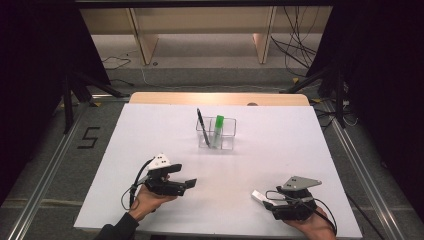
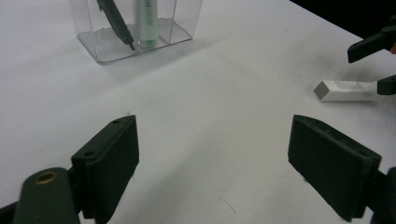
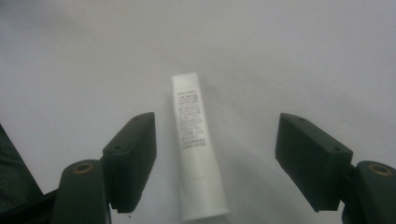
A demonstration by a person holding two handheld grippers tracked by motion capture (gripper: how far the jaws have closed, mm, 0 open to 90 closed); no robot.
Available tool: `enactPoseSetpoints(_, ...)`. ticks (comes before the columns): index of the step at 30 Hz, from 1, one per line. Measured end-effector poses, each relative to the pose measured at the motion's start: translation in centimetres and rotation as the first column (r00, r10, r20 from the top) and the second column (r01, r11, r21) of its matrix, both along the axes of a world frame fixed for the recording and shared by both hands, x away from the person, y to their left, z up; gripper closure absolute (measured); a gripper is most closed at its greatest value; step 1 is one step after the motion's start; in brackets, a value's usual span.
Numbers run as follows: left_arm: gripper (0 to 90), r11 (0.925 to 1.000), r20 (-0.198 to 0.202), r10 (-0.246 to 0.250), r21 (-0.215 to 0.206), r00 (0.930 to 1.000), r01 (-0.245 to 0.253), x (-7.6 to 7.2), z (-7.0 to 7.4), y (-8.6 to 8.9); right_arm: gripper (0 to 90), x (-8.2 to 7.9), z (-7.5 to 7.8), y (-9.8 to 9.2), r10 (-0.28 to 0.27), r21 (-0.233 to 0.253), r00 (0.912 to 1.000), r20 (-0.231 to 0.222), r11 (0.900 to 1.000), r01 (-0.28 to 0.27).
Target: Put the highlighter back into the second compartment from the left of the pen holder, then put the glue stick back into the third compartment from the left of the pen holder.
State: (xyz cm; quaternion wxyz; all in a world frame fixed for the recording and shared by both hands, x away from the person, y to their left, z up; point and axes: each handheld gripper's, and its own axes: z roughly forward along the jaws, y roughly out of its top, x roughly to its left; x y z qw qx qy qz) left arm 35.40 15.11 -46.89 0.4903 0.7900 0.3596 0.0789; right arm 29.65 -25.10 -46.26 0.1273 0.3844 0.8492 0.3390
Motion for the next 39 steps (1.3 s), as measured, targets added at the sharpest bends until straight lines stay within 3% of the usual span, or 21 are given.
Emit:
enactPoseSetpoints(13,16.3,0.9995,0.002,-0.021,0.023,0.9998,0.021,-0.8,0.0,-0.1,28.5,-0.3,0.0,0.0,0.014,-0.119,0.9979,-0.063,0.993,-0.022)
enactPoseSetpoints(25,16.5,0.9994,0.007,-0.023,0.026,0.9997,0.023,-1.0,0.1,-0.2,29.4,-0.5,0.2,0.0,0.019,-0.151,0.9964,-0.082,0.988,-0.031)
enactPoseSetpoints(30,16.4,0.9996,0.005,-0.023,0.019,0.9997,0.023,-1.0,0.1,-0.3,30.3,-0.5,-0.2,0.2,0.029,-0.189,0.9959,-0.086,0.981,-0.044)
enactPoseSetpoints(39,16.5,0.9987,0.014,-0.044,0.026,0.999,0.043,-1.4,0.2,-0.5,34.5,-0.4,-0.8,0.7,0.023,-0.212,0.9946,-0.101,0.976,-0.044)
